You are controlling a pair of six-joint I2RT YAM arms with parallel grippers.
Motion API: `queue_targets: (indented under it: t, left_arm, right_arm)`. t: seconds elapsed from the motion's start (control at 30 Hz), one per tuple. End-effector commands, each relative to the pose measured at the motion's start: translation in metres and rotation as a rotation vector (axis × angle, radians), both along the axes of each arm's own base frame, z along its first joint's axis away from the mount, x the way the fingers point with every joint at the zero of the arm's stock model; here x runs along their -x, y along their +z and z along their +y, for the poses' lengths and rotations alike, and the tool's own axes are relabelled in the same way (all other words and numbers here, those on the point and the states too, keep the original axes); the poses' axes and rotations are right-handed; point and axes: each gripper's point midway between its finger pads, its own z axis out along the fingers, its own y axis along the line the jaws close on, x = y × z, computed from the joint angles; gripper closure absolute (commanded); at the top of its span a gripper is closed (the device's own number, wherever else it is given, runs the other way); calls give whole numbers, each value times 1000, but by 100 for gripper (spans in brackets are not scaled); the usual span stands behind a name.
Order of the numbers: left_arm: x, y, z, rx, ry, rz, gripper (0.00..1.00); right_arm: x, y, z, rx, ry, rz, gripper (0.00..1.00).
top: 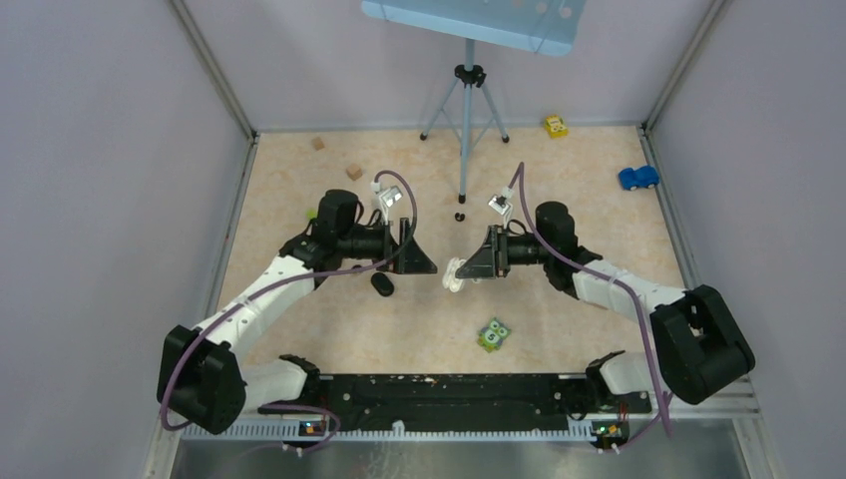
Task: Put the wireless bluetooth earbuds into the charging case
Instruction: Pass from the right arm to the left
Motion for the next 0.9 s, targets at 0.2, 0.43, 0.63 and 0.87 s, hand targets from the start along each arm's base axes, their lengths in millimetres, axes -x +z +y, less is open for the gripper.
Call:
queue_targets:
  t: [0.2, 0.43, 0.63, 0.87]
  left_arm:
    - [22, 39, -18, 229, -205, -56, 11]
    - [17, 39, -24, 255, -215, -28, 22]
    - [22, 36, -33, 273, -222, -10, 26]
    - [25, 38, -39, 302, -234, -6, 29]
  right_arm:
    - [-5, 40, 8, -136, 77, -108, 100]
    - [1, 47, 8, -173, 104, -115, 100]
    - [5, 51, 7, -198, 117, -118, 100]
    - [8, 51, 8, -207, 132, -106, 100]
